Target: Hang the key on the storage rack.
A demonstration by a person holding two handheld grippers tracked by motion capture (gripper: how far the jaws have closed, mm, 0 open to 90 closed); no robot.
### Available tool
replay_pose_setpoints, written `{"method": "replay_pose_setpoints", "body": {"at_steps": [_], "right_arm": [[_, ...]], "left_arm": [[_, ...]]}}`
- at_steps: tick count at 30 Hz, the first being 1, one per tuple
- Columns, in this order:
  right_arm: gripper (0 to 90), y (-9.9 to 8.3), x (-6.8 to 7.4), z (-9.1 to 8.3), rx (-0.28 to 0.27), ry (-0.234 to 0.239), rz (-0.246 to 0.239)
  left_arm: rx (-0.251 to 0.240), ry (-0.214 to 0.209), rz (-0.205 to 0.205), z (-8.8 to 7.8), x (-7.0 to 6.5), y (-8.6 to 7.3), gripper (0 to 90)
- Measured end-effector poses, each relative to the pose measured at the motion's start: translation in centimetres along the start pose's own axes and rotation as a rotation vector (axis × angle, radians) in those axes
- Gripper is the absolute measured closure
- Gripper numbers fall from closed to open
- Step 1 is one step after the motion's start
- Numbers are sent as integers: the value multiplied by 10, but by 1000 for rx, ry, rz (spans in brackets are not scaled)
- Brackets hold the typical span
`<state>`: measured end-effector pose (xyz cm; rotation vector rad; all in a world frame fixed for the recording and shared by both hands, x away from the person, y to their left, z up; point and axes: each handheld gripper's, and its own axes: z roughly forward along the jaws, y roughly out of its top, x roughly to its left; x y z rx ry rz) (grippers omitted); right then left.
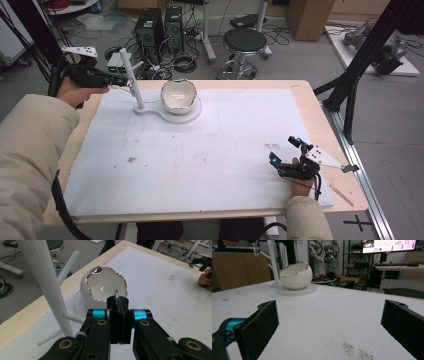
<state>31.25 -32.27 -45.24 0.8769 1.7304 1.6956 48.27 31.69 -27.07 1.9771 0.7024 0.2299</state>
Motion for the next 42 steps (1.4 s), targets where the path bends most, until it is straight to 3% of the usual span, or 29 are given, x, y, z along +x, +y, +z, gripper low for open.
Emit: {"method": "replay_pose_setpoints", "body": {"at_steps": [15,28,34,42], "right_arm": [[4,0,0,0,7,1,14],[4,0,0,0,1,2,4],[4,0,0,0,6,2,16],[4,0,-1,1,7,-2,6]], "left_arm": [[33,3,-56,7,19,-15,889],[43,7,-77,16,32,-23,889],[26,3,-91,14,34,-24,888],[24,-7,-77,12,30,-21,889]]}}
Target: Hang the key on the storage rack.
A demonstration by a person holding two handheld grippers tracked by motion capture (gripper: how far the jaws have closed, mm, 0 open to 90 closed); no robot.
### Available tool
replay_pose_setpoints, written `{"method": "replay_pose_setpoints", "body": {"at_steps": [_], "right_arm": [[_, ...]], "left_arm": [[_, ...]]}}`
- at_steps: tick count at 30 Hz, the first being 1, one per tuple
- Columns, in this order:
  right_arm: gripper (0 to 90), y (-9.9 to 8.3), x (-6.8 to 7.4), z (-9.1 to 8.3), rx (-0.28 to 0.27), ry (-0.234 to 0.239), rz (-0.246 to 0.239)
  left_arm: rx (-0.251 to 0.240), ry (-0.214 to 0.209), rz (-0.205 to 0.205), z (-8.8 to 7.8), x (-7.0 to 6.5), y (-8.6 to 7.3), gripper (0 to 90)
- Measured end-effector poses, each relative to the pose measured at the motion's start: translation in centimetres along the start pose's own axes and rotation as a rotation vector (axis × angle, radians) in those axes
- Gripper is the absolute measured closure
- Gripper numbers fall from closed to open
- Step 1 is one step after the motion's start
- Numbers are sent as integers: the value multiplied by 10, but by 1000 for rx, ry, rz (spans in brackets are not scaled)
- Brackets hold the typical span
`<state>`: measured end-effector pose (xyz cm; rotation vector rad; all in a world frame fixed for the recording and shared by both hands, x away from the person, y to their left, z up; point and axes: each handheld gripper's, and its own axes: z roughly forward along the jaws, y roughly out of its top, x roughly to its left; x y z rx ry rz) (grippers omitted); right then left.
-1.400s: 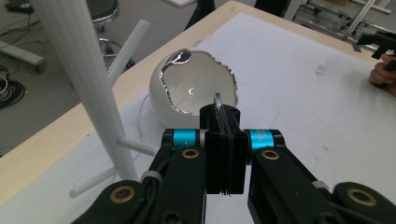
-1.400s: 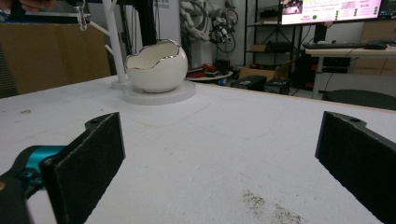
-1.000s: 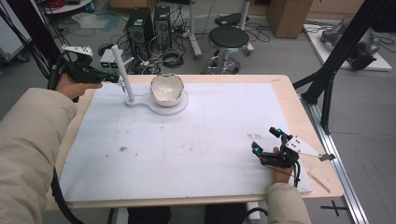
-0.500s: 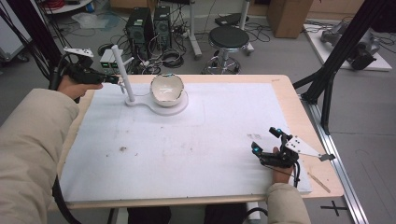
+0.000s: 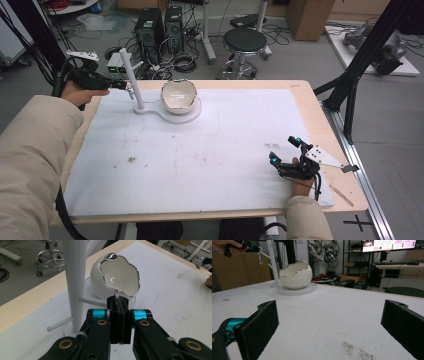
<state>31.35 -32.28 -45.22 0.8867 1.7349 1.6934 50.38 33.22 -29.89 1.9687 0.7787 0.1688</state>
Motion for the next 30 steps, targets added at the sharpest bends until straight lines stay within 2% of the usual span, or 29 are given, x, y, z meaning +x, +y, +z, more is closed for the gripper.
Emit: {"method": "replay_pose_setpoints", "body": {"at_steps": [5,14,25,30], "right_arm": [[4,0,0,0,2,0,0],[4,0,0,0,0,0,-2],[4,0,0,0,1,-1,-3],[4,0,0,0,-1,1,0]], "left_arm": [[2,-1,11,-1,-2,1,888],[3,18,1,-3,1,-1,889],[26,41,-22,8,12,-6,888],[34,64,-6,12,14,-7,886]]}}
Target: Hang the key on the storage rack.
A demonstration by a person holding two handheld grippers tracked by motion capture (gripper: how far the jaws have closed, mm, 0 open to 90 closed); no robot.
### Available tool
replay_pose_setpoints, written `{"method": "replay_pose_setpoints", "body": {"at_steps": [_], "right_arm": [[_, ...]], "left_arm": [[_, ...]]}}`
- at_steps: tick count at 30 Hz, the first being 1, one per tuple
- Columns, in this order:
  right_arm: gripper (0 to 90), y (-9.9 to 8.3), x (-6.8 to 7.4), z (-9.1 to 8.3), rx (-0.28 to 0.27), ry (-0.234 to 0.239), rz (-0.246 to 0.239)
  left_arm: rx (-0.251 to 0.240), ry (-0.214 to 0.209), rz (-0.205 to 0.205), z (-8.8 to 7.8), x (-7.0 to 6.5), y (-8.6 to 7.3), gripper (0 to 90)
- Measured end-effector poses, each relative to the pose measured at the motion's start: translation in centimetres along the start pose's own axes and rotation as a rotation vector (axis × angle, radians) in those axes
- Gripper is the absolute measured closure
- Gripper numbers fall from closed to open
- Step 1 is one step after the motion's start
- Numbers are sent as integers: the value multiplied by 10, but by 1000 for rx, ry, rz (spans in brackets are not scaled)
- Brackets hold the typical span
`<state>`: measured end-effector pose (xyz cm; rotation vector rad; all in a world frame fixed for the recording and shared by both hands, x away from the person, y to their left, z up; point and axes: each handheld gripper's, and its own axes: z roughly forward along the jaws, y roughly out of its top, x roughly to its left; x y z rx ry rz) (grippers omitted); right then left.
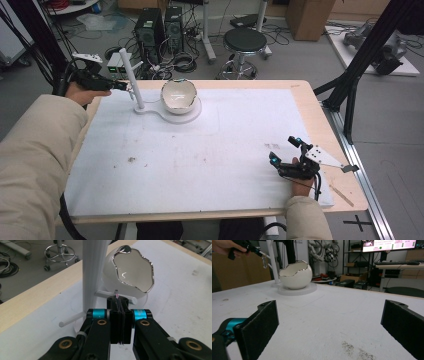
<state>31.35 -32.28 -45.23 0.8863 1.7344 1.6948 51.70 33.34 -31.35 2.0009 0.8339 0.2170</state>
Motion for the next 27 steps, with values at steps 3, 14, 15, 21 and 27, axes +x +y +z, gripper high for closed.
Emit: {"method": "replay_pose_setpoints", "body": {"at_steps": [3,14,15,21,27], "right_arm": [[4,0,0,0,-1,1,0],[4,0,0,0,3,0,-1],[4,0,0,0,2,-1,-4],[4,0,0,0,2,0,-1],[4,0,1,0,2,1,0]], "left_arm": [[10,52,31,5,-2,1,868],[-148,231,18,-18,-14,-17,258],[-146,240,22,-22,-19,-19,197],[-240,215,52,-43,-58,-32,17],[-317,157,126,-51,-107,-55,17]]}}
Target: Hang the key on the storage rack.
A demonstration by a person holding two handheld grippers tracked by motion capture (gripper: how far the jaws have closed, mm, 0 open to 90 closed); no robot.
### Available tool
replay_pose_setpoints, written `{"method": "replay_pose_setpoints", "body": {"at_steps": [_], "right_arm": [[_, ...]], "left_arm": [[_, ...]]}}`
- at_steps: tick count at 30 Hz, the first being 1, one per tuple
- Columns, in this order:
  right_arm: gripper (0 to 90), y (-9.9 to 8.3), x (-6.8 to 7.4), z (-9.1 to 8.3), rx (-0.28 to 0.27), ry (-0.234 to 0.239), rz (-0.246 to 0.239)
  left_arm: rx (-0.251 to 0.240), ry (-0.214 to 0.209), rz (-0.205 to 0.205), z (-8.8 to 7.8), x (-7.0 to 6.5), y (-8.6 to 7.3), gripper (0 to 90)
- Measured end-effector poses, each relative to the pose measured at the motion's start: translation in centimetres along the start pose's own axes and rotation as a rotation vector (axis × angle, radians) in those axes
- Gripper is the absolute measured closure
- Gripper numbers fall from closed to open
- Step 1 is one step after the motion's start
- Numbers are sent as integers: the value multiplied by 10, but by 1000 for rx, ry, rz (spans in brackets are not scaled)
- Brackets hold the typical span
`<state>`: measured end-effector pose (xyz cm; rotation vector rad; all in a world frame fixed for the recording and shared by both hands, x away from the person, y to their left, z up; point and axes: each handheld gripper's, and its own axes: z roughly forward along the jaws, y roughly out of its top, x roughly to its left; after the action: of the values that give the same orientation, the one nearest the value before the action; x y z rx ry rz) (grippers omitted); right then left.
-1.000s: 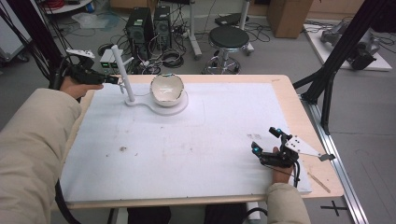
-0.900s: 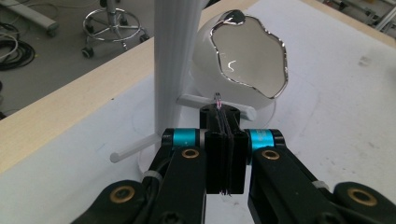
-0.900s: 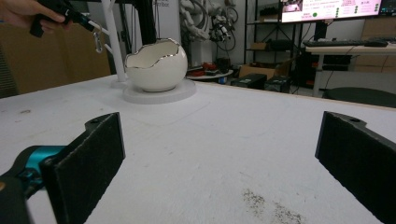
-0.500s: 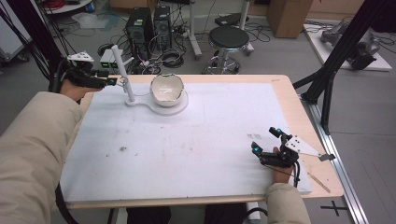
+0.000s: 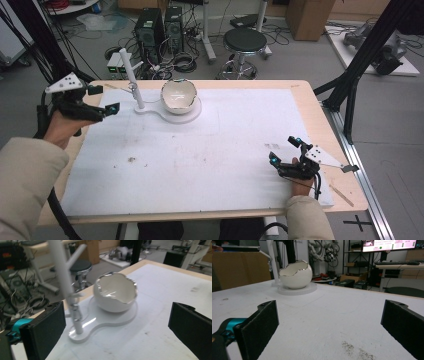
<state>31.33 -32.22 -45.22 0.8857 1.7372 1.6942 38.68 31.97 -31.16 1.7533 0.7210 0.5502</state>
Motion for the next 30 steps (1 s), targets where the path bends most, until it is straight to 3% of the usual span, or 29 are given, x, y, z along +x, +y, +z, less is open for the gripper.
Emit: {"method": "replay_pose_setpoints", "body": {"at_steps": [2,3,8,11,13,17,19,24,26,30], "right_arm": [[4,0,1,0,5,3,6],[4,0,0,0,-2,0,-9],[4,0,1,0,5,1,-14],[4,0,1,0,5,-2,-4],[4,0,1,0,3,-2,-9],[4,0,1,0,3,-1,-10],[4,0,1,0,5,1,-13],[4,0,1,0,5,-2,-17],[4,0,2,0,7,-2,-13],[4,0,2,0,7,-3,-13]], "left_arm": [[-30,-20,8,-4,-14,-10,17],[-30,-20,8,-4,-14,-10,17],[-100,-74,-28,-3,-42,-43,17],[-122,-84,-20,-3,-50,-53,17],[-123,-77,10,-2,-64,-68,17],[-150,-66,19,-2,-76,-83,17],[-181,-51,-3,-1,-87,-99,17],[-192,-35,-43,3,-99,-120,17],[-189,-32,-47,4,-105,-133,17],[-197,-32,-49,1,-107,-142,17]]}}
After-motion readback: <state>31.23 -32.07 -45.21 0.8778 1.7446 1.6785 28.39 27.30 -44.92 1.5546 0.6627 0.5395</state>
